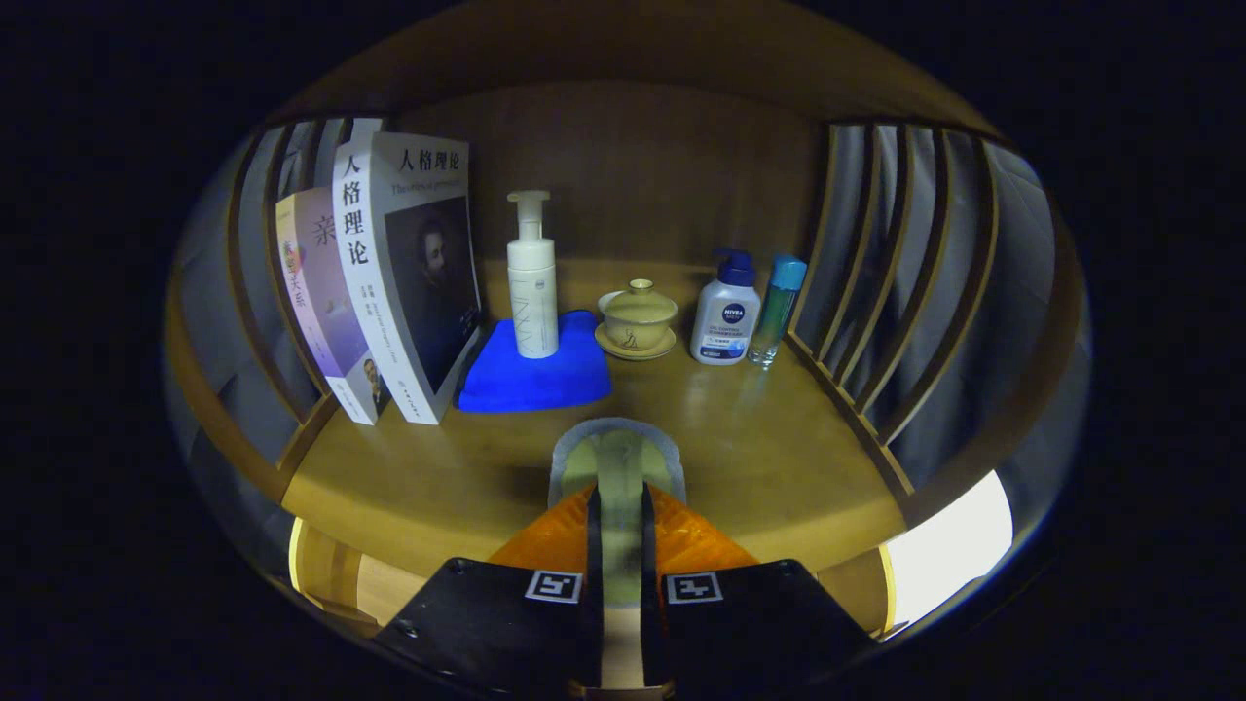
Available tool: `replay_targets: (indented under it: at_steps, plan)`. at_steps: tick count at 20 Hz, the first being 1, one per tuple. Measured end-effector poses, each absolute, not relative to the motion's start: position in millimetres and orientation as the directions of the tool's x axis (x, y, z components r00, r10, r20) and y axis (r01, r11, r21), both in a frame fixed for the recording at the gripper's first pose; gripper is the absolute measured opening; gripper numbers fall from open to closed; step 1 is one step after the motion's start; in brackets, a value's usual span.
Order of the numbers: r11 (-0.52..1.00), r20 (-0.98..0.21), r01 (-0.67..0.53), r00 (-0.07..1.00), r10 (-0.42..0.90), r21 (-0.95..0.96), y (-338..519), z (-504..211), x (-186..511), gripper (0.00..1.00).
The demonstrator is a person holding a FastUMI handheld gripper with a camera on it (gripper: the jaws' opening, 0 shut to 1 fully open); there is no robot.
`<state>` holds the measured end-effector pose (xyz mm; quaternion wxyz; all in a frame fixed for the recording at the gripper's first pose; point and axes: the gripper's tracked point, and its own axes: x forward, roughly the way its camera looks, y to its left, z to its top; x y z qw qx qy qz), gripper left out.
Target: Pull open the drawer, take out the items inside it, and place them on the countertop above the cabinet.
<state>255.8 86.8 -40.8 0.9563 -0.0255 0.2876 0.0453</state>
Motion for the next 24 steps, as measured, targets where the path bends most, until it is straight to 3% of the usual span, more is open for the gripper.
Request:
replay_targets:
  at_steps: [2,4,8,13,16,24]
  plan:
    - [0.996,-0.559,-0.089,0.826,0.065,-0.016,83.1,-43.0,261.4,0.17]
    - [0.996,-0.576,-0.094,0.814,0.072,-0.008,82.4,-53.5,265.4,0.24]
    - [0.993,-0.553,-0.113,0.826,0.103,0.016,86.2,-62.6,263.5,0.99]
    - [0.99,-0.393,-0.125,0.909,0.14,0.065,90.0,-22.0,232.8,0.96]
    - [0.996,-0.295,-0.09,0.951,0.093,0.022,79.0,7.3,196.8,0.96]
    - [0.999,-0.175,-0.018,0.985,0.011,-0.039,63.9,-2.6,88.5,0.96]
